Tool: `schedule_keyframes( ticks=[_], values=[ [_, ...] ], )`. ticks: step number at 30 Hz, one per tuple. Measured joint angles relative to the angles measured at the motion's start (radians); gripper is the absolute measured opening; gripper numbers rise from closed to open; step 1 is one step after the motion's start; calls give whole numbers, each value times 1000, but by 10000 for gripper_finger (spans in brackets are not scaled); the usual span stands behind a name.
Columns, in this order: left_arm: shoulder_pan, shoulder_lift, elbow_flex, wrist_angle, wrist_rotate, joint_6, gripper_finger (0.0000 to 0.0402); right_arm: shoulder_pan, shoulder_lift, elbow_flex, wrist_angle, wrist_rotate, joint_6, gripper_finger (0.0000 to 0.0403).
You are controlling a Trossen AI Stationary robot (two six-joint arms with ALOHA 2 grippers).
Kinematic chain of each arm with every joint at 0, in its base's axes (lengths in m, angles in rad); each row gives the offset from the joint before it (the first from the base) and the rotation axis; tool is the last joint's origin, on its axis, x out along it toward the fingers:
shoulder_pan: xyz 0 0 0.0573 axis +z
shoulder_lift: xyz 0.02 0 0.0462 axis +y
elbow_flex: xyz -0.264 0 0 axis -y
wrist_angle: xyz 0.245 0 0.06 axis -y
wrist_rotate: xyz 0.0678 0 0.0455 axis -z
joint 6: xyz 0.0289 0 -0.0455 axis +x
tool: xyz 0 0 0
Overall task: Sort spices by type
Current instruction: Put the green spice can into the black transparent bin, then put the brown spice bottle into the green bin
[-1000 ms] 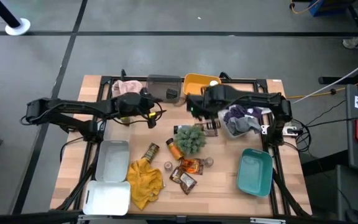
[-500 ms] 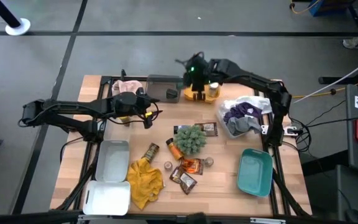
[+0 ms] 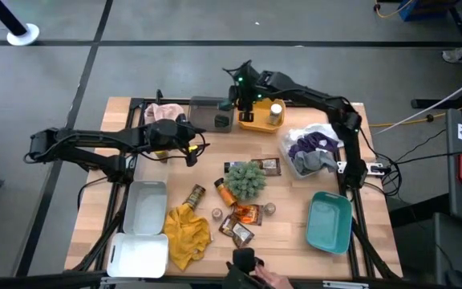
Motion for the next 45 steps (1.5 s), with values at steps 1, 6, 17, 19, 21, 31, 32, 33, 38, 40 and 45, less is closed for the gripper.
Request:
schedule_keyframes(
  ticks=[1,6,17,19,21,31,32,33,38,40,45],
  values=[
    [0,2,0,3,0,0,232,0,15,0,9,0,0,140],
    [0,4,0,0,0,0,232,0,70,0,30,7,0,140],
    [0,4,0,0,0,3,232,0,121,0,26,51,0,140],
    [0,4,0,0,0,3,232,0,121,0,24,49,0,140],
    [0,4,0,0,0,3,232,0,121,0,24,49,0,140],
    [0,4,0,-3,0,3,232,1,121,0,26,44,0,188],
    [0,4,0,-3,0,3,232,0,121,0,26,44,0,193],
    [0,4,0,-3,0,3,232,0,121,0,26,44,0,197],
    [0,4,0,-4,0,3,232,0,121,0,26,44,1,205],
    [0,4,0,-4,0,3,232,0,121,0,26,45,1,206],
    [-2,4,0,-4,0,-9,232,5,121,0,25,132,2,206]
  ],
)
